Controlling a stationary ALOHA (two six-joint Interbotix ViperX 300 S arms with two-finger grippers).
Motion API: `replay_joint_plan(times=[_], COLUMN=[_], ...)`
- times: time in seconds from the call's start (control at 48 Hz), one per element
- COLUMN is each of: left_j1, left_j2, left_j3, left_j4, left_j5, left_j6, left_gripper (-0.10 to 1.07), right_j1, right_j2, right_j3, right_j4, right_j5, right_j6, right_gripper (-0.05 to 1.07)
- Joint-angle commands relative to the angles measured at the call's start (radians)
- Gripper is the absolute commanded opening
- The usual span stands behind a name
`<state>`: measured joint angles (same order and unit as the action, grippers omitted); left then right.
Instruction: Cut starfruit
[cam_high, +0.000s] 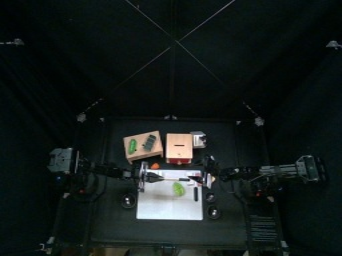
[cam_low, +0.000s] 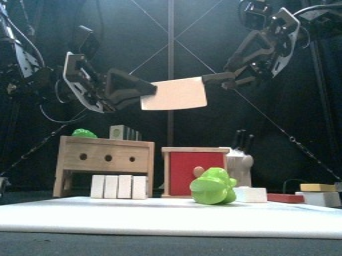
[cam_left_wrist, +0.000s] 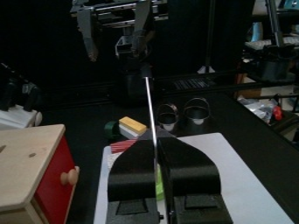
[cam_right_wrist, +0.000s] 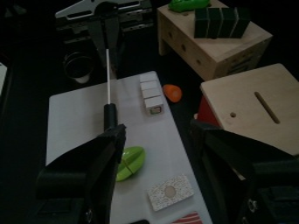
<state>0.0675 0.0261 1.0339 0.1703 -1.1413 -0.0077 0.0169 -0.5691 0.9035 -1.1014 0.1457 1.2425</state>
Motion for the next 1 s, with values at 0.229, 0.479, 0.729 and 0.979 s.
replay_joint_plan(times=[0.229,0.479,0.729,0.979], left_j1=[0.002,-0.008,-0.008,-0.008], left_j2=[-0.003,0.014,0.017,0.031], left_j3=[-0.012,-0.031,-0.034,-0.038], left_j4=[-0.025,-0.026,-0.025,-0.026], left_j5=[-0.005,0.028,0.029,0.029], left_j6=[0.000,0.000,0.000,0.000], left_gripper=[0.24,0.24,0.24,0.24], right_j1=[0.051,0.054,0.058,0.058], right_j2=[0.043,0.080,0.130,0.133], right_j3=[-0.018,-0.031,-0.043,-0.044], right_j4=[0.032,0.049,0.051,0.049], right_j5=[0.025,0.041,0.041,0.041], right_j6=[0.000,0.000,-0.002,-0.002], right_gripper=[0.92,0.92,0.91,0.80])
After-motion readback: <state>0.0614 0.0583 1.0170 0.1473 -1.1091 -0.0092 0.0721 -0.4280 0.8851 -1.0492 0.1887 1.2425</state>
